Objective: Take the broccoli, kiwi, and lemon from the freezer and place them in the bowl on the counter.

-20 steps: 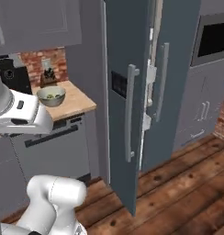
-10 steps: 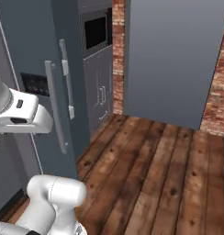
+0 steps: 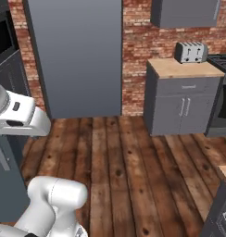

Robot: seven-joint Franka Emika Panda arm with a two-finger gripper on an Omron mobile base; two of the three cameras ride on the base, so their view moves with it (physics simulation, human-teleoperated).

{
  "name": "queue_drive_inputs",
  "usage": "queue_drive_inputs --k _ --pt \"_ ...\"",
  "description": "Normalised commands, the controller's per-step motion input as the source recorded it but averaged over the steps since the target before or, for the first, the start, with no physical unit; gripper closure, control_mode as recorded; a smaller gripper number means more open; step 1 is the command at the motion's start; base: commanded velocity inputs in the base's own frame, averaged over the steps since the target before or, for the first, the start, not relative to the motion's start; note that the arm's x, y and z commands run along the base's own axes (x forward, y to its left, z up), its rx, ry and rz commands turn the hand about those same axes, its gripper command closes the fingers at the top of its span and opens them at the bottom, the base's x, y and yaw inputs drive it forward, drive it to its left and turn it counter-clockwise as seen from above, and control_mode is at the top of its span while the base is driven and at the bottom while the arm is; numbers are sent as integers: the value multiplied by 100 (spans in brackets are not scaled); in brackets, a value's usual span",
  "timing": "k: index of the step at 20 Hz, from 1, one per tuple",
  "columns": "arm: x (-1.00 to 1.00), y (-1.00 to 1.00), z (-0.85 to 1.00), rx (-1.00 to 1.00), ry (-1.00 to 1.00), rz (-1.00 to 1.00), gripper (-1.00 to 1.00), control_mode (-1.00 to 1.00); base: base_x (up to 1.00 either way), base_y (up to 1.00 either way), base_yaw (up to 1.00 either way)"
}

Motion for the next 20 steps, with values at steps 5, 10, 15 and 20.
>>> queue_drive_inputs --k 5,10,15,20 --pt "0 0 0 0 0 0 -100 100 90 0 -9" --pt "0 0 0 0 0 0 -100 100 99 -13 21" --pt "0 0 0 0 0 0 -100 100 100 -29 39" --pt "0 0 0 0 0 0 -100 100 100 -41 46"
